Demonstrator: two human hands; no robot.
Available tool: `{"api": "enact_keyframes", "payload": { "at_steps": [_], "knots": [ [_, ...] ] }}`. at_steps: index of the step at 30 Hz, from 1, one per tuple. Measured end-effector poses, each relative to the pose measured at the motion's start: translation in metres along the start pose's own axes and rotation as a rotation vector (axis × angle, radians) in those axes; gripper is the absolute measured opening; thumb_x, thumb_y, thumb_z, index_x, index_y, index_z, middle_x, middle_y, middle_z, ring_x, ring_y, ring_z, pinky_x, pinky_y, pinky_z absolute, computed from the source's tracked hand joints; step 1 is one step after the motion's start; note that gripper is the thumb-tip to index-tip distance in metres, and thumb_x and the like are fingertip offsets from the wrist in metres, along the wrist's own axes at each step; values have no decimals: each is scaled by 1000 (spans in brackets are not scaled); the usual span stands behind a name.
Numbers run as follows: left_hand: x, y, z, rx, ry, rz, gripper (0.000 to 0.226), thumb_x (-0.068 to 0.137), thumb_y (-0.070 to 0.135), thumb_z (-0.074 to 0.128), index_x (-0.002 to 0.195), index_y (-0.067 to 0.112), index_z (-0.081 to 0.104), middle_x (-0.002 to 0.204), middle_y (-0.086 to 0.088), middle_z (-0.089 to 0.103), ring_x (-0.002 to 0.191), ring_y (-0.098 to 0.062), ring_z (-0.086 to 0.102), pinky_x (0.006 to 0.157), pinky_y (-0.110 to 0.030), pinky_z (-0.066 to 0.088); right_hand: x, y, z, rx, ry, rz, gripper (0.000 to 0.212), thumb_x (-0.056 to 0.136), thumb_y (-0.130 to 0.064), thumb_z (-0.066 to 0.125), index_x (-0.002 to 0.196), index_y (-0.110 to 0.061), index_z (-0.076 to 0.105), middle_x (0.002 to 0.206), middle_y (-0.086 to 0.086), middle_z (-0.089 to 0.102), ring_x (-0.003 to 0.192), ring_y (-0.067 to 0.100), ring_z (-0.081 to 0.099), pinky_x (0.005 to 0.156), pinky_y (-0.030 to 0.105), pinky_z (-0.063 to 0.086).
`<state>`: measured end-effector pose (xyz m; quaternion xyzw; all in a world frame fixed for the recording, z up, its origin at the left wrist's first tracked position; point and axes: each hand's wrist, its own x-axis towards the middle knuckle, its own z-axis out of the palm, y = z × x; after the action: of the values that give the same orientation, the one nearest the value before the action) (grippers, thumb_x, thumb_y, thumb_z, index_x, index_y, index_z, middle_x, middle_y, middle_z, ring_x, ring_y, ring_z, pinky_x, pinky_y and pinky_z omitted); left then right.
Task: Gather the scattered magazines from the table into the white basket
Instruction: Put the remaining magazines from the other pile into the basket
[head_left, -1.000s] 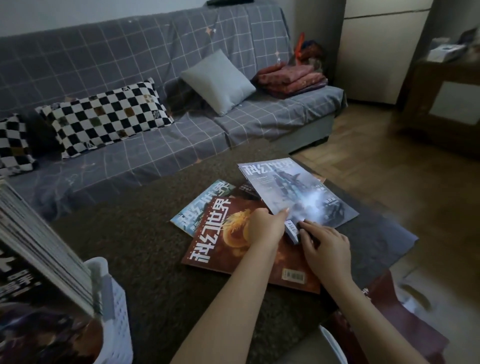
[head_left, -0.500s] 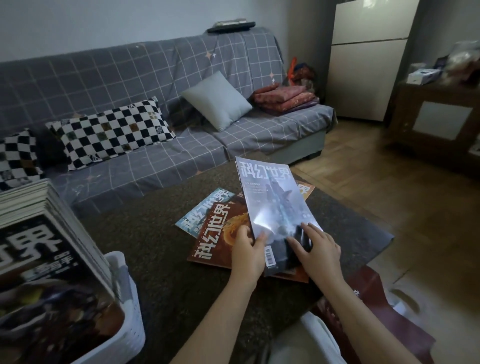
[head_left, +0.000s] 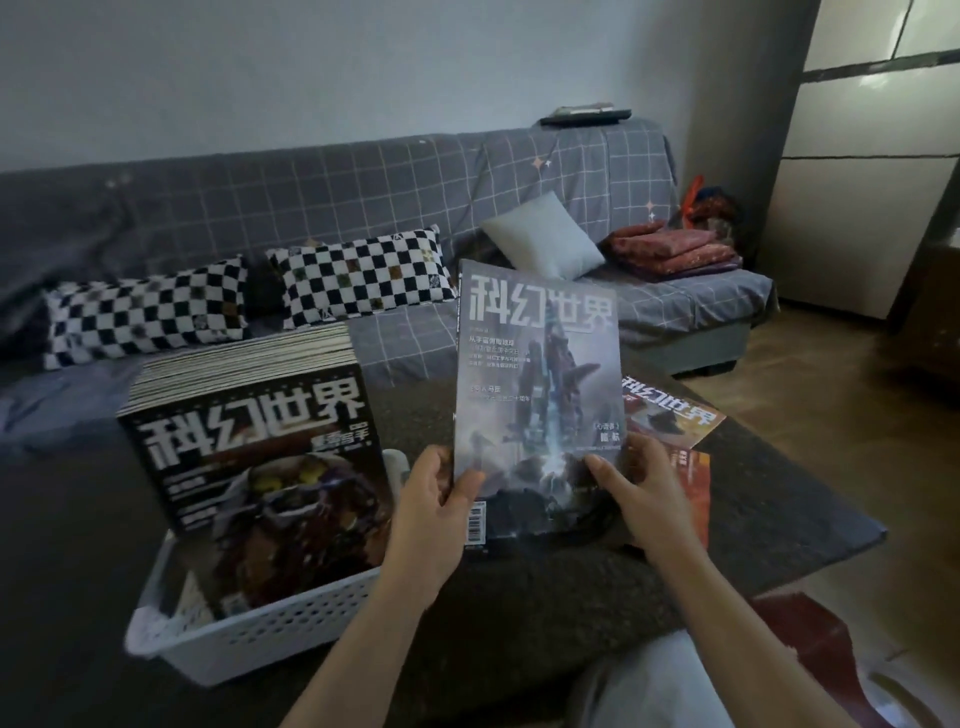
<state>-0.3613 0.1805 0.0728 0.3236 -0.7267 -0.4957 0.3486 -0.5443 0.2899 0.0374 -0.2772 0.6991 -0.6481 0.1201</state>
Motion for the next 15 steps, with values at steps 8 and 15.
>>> {"api": "enact_keyframes", "payload": {
  "at_steps": [8, 15],
  "knots": [
    [-25, -5, -95, -29, 199, 60, 16, 93, 18, 58, 99, 32, 59, 93, 14, 72, 88, 1, 66, 72, -15, 49, -27, -50, 59, 35, -145, -156, 19, 86, -27, 63, 104, -25, 58, 98, -6, 68, 89, 4, 65, 78, 33, 56],
    [-37, -19, -162, -49, 345, 50, 20, 93, 15, 59, 96, 34, 64, 94, 15, 73, 87, -3, 68, 77, -29, 52, -46, -77, 120, 76, -268, -179, 12, 87, -24, 64, 96, -28, 57, 93, -4, 71, 86, 9, 68, 75, 35, 55]
  ]
}}
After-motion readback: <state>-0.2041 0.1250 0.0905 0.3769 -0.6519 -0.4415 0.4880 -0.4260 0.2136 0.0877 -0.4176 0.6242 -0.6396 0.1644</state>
